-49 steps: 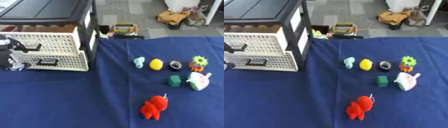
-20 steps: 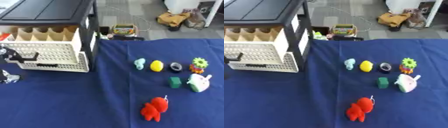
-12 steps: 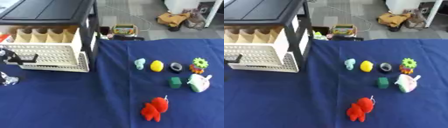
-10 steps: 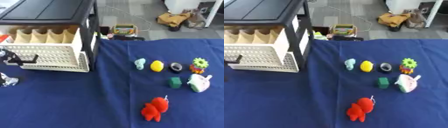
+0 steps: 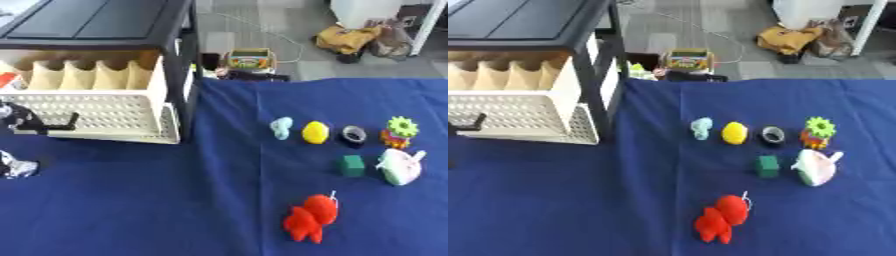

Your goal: Pick up objects from table and place into drawer.

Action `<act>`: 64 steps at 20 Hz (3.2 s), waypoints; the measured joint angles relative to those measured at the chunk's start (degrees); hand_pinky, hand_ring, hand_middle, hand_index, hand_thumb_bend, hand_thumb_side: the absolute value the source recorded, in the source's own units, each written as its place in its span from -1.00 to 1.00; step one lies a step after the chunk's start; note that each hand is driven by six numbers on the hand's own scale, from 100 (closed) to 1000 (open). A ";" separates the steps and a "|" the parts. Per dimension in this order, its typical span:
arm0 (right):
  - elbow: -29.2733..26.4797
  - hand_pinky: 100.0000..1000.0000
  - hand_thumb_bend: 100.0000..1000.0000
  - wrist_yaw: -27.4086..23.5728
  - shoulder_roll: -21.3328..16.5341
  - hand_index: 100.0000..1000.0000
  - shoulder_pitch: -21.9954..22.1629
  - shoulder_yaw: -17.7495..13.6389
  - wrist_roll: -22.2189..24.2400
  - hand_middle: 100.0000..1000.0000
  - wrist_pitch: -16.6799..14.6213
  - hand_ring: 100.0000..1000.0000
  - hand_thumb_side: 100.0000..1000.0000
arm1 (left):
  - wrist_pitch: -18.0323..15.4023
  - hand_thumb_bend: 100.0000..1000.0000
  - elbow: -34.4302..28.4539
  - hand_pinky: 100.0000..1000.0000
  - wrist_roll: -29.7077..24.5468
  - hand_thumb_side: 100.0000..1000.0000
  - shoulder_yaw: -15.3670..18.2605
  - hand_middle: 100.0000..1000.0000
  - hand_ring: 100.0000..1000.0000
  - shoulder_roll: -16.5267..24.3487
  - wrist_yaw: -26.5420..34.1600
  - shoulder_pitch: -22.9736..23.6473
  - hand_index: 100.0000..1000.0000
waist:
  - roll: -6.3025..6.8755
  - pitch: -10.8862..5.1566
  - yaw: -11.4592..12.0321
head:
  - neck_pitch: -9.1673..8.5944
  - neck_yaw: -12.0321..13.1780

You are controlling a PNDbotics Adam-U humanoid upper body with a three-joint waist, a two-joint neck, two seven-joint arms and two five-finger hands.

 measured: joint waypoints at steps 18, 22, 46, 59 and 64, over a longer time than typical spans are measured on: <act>0.00 0.19 -1.00 -0.02 0.14 0.40 0.01 -0.03 -0.06 0.32 -0.01 0.36 1.00 | 0.45 -0.44 -1.78 -1.00 -0.28 -0.19 1.03 -1.00 -1.00 0.98 -0.49 1.99 0.58 | -0.16 0.00 0.22 | -0.02 0.11; 0.00 0.19 -1.00 -0.02 0.14 0.40 0.01 -0.03 -0.06 0.32 -0.01 0.36 1.00 | 0.49 -0.44 -2.23 -1.00 -0.25 -0.19 1.15 -1.00 -1.00 0.98 -0.37 1.99 0.87 | -0.24 -0.05 0.23 | -0.02 0.11; 0.00 0.18 -1.00 -0.05 0.15 0.40 1.02 -0.43 -1.17 0.32 0.60 0.36 1.00 | 0.84 -0.62 -14.00 -1.00 3.07 -0.13 9.60 -1.00 -1.00 0.65 3.20 0.13 0.82 | -0.40 -0.79 0.73 | 0.63 -5.40; 0.00 0.22 -1.00 0.11 0.13 0.43 1.02 -0.56 -0.50 0.34 0.41 0.40 1.00 | -0.90 -0.37 -15.63 -1.00 36.10 -0.10 15.89 -1.00 -1.00 -5.62 22.64 0.46 0.88 | -0.37 -1.52 0.66 | 3.20 -8.75; 0.00 0.29 -1.00 0.29 -1.06 0.48 0.26 0.15 3.31 0.38 -1.02 0.48 1.00 | -3.22 -0.11 -15.65 -1.00 55.22 0.03 16.25 -1.00 -1.00 -8.34 28.99 2.05 0.88 | -0.42 -1.70 0.76 | 3.60 -8.78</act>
